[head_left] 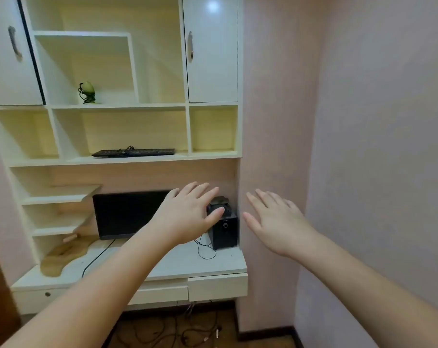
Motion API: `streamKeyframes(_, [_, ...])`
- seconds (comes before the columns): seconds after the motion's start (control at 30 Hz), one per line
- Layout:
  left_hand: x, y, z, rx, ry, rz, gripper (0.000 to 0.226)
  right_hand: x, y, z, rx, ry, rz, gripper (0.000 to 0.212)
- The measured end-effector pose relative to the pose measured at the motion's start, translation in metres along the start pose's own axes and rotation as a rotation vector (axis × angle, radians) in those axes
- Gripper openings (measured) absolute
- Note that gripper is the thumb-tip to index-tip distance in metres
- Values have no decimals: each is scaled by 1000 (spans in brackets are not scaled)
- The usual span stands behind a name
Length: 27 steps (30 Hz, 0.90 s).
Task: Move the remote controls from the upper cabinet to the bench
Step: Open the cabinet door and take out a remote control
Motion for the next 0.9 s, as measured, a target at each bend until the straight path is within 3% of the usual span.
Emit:
streamKeyframes(0.17, [-41, -10, -4, -38, 26, 0, 63, -38, -6, -35, -16, 18, 9, 58])
streamKeyframes(0.4, [-81, -25, 21, -48, 96, -12, 62, -99, -25, -28, -18, 76, 39, 58])
streamKeyframes(0.9, [-144, -55, 191, 149, 110, 6, 60, -246, -68, 95, -15, 122, 5, 55])
Point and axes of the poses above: each hand's wrist, its own x-axis away from the middle knuckle, its own y-axis out of the back of the hand, z = x × y, the point moved 3 cm from there along -x, towards the middle knuckle, and after that the axes turned 10 degrees about -y, right-handed, at the moved point
